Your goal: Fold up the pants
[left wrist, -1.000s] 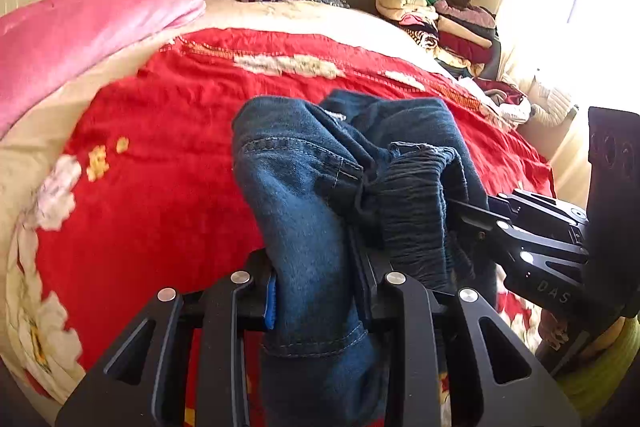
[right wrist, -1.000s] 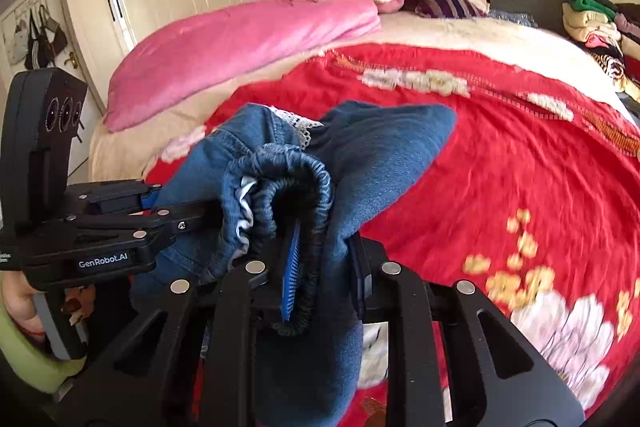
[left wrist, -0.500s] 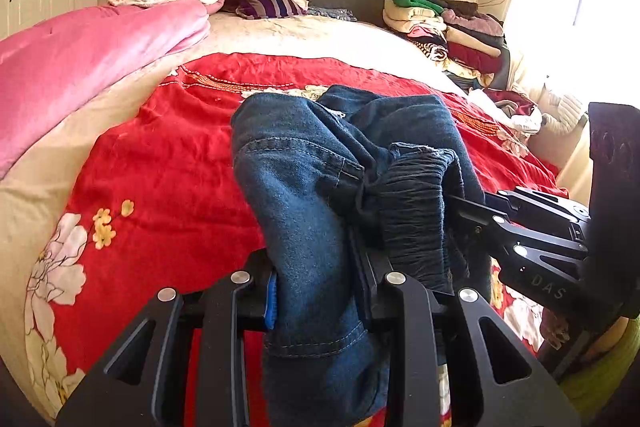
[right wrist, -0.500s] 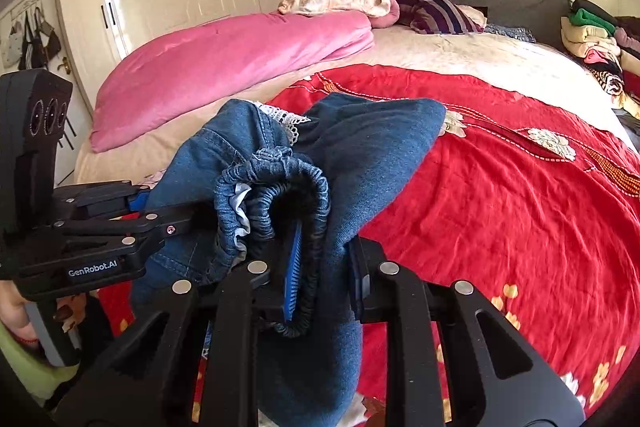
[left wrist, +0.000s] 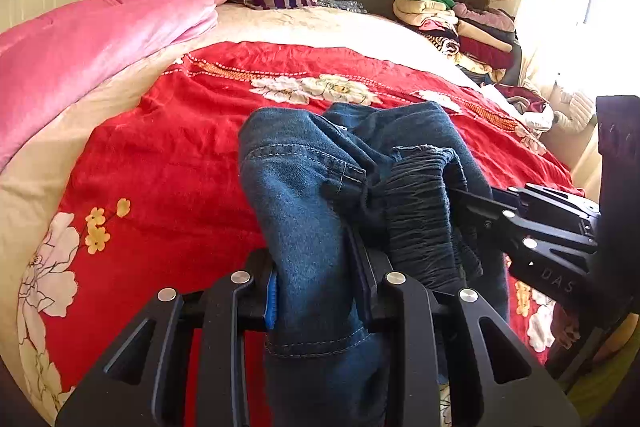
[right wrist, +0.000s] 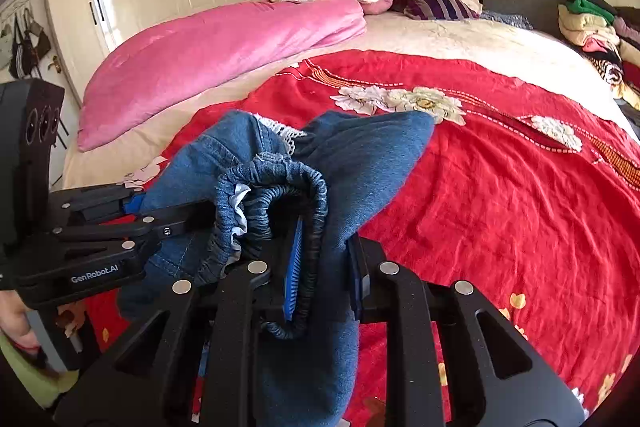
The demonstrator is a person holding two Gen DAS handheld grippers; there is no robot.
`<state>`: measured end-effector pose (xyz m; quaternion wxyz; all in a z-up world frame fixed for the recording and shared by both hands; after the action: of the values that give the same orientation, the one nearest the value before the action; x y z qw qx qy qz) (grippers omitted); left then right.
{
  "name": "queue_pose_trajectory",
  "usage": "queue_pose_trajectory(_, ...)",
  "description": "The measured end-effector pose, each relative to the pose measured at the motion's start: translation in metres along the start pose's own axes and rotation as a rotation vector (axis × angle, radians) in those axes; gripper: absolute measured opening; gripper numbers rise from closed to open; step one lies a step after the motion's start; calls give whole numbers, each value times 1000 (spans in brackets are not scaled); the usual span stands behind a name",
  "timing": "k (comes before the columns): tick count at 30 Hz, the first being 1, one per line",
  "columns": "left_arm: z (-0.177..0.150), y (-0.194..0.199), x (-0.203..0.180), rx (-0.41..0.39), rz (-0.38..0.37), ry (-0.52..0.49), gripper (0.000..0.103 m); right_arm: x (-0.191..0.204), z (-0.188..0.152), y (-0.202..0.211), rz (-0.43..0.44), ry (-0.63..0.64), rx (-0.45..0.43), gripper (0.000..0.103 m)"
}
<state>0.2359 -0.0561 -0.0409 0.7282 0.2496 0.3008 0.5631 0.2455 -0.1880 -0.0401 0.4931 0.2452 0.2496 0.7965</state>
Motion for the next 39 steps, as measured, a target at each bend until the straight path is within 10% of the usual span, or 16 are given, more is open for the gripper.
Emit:
queue_pose_trajectory(33, -21, -18, 15, 55, 44, 28, 55, -16, -26, -13, -152, 39, 88, 54)
queue_pose_trajectory(39, -19, -4, 15, 35, 56, 31, 73, -18, -20, 4, -160, 22, 38, 71)
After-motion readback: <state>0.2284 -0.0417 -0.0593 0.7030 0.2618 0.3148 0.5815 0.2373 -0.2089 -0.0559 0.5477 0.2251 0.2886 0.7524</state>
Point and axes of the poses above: each gripper's, at about its wrist camera, not at the fingertips, and y roughly against the way its jaws point, x to its left, z to its top, the point moved 8 cm from there along -y, roughly the way its jaws point
